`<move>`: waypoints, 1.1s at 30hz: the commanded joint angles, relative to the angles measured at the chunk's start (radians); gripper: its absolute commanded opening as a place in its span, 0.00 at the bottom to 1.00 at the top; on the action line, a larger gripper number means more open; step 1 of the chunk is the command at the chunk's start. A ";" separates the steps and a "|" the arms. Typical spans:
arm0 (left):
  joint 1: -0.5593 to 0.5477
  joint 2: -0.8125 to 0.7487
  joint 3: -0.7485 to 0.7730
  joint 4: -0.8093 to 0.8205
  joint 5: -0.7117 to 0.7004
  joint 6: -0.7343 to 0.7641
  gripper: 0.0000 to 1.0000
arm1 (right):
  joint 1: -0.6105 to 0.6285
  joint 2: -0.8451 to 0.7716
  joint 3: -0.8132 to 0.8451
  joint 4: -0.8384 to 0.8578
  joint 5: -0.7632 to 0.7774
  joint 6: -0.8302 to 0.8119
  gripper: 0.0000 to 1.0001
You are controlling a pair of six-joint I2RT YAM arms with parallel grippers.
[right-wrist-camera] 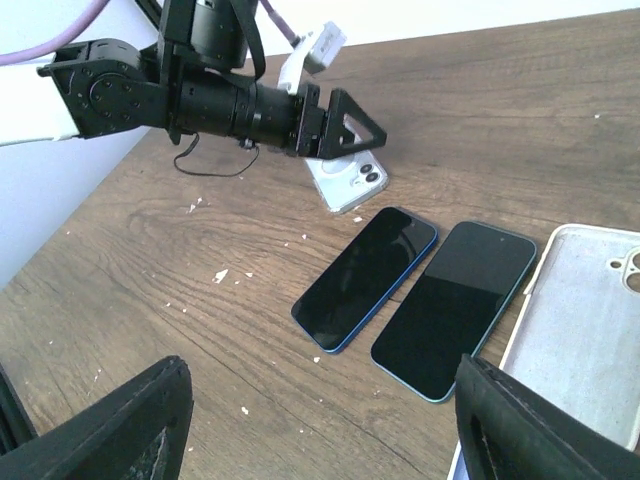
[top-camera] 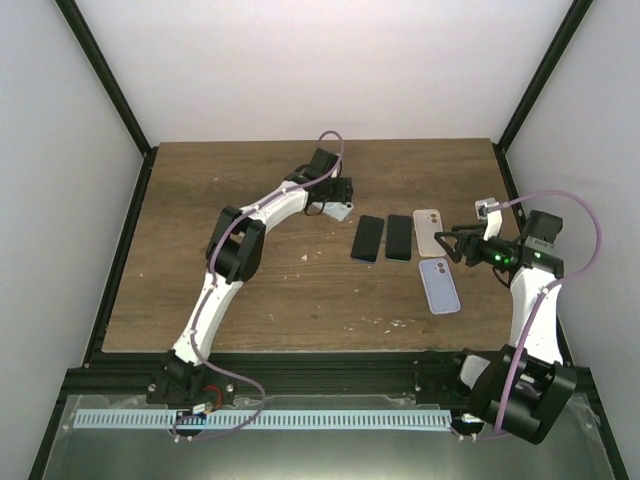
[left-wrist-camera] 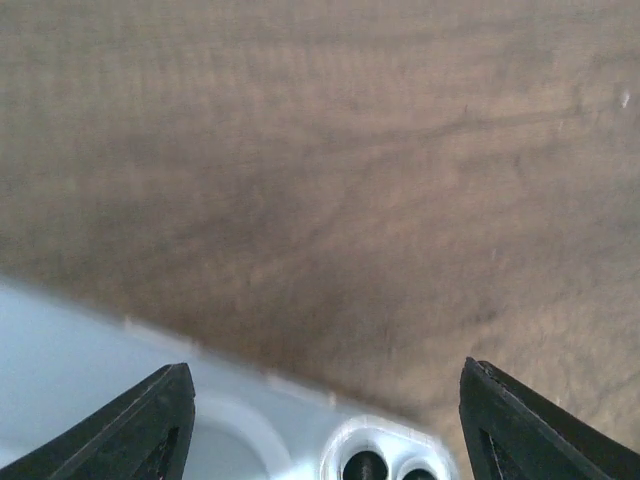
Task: Take the phone out of the phone case
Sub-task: Move the phone to the center of the board.
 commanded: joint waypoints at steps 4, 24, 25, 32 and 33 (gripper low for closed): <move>0.022 0.172 0.302 -0.045 0.161 -0.015 0.74 | 0.010 0.048 0.016 0.024 -0.015 0.018 0.73; 0.089 -0.026 -0.088 -0.227 0.054 -0.177 0.93 | 0.341 0.533 0.414 0.011 0.330 0.065 0.76; 0.090 -0.077 -0.182 -0.193 0.057 -0.184 0.93 | 0.358 0.568 0.448 -0.003 0.325 0.072 0.76; 0.090 -0.376 -0.679 -0.044 0.115 -0.181 0.88 | 0.436 0.636 0.512 -0.015 0.289 0.110 0.75; 0.084 -0.427 -0.736 -0.026 0.134 -0.178 0.88 | 0.440 0.630 0.504 -0.016 0.282 0.113 0.75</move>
